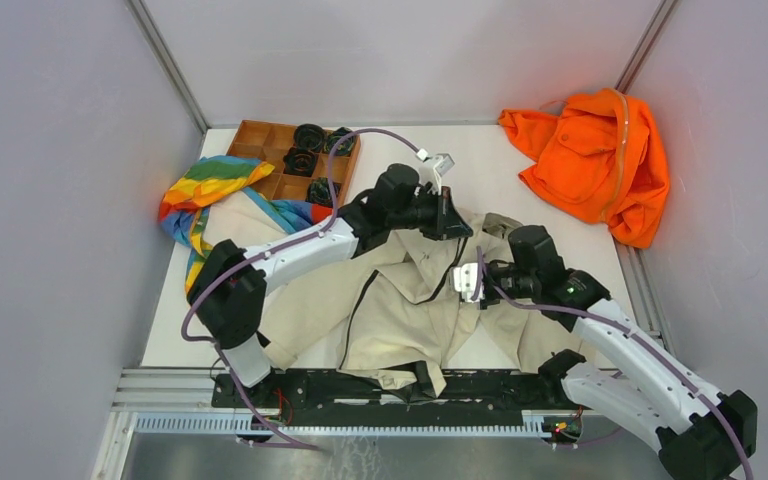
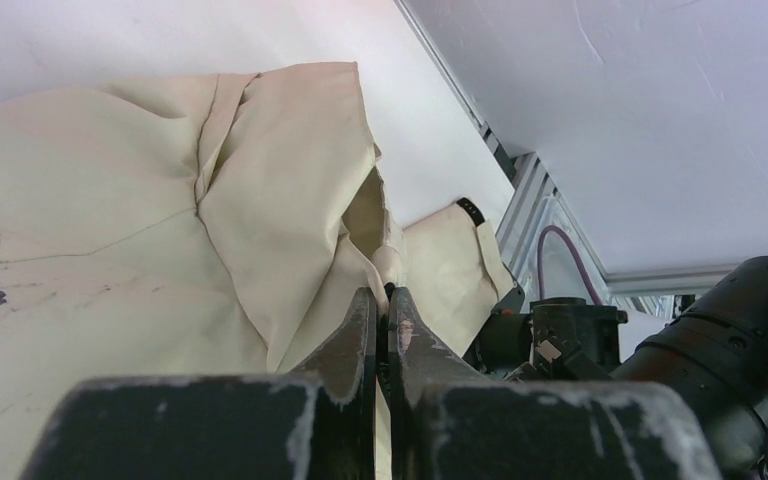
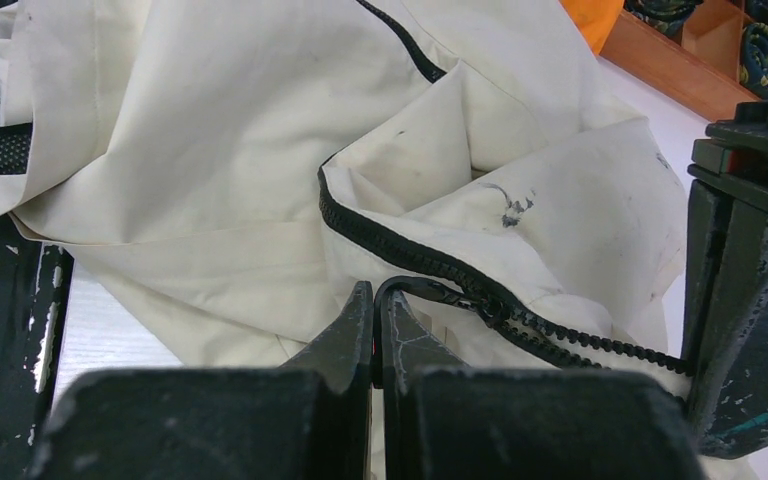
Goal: Zip up the jacket
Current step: Adjust the zipper on the jacket.
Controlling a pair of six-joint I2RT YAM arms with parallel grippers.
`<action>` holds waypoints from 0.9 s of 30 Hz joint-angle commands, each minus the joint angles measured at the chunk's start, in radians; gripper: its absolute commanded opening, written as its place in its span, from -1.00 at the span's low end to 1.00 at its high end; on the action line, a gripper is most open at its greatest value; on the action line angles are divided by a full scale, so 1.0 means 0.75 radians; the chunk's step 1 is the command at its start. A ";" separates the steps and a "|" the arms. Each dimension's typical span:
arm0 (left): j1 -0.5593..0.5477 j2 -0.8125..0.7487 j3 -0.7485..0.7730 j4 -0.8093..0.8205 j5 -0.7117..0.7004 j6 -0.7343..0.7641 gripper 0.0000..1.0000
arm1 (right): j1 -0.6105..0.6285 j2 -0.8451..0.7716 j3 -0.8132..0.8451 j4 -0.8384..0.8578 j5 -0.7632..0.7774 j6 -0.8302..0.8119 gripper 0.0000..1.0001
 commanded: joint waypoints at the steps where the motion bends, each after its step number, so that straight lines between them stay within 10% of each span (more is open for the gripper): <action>1: 0.104 -0.125 -0.030 0.631 -0.214 -0.091 -0.96 | 0.080 -0.020 -0.041 -0.220 -0.358 0.052 -1.00; 7: 0.240 -0.202 -0.271 0.975 -0.070 -0.347 -0.96 | 0.031 -0.055 -0.075 -0.227 -0.436 0.073 -1.00; 22: 0.255 -0.334 -0.425 0.891 0.158 -0.307 -0.85 | -0.029 -0.040 -0.047 -0.217 -0.366 -0.010 -1.00; 27: 0.253 -0.452 -0.456 0.537 0.028 -0.077 -0.13 | -0.057 -0.033 -0.050 -0.194 -0.327 -0.072 -1.00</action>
